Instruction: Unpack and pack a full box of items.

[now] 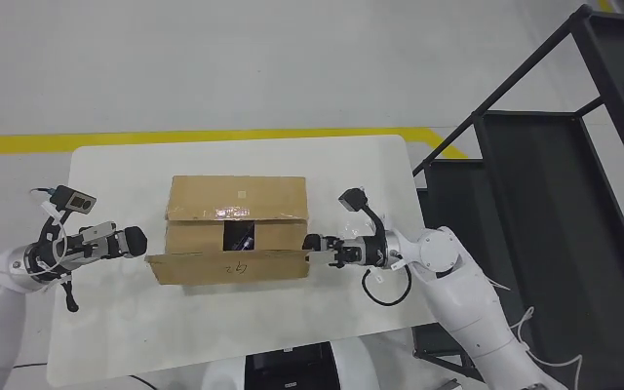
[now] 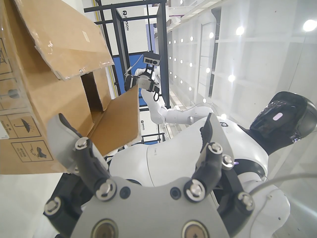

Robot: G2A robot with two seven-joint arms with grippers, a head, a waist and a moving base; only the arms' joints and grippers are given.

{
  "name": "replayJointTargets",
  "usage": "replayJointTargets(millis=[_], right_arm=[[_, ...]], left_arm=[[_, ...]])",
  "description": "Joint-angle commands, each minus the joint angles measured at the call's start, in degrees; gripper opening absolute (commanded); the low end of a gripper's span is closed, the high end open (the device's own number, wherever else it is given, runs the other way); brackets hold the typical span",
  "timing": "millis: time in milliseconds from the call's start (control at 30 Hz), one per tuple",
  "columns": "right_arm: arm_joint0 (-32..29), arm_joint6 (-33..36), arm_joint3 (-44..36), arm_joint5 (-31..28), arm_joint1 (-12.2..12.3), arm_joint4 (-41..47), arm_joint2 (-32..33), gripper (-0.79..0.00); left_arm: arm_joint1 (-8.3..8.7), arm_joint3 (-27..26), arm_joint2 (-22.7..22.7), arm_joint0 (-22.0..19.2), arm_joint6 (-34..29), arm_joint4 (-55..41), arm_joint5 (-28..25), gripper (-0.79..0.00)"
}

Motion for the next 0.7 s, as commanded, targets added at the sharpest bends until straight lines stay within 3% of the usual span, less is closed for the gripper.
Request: replayJointTargets(millis=[0, 400, 667], right_arm=[[0.28, 3.06, 0.51, -0.23, 0.23, 2.9, 0.1, 0.0], [0.49, 12.76, -4.54, 3.44, 1.87, 8.61, -2.28, 0.0], [0.03, 12.37, -4.11, 3.06, 2.8, 1.04, -7.25, 0.0]], left_arm=[[0.0, 0.0, 0.0, 0.0, 0.0, 0.0, 0.0, 0.0], [0.0, 0.0, 0.0, 0.0, 0.0, 0.0, 0.0, 0.0], [0.0, 0.0, 0.0, 0.0, 0.0, 0.0, 0.0, 0.0]])
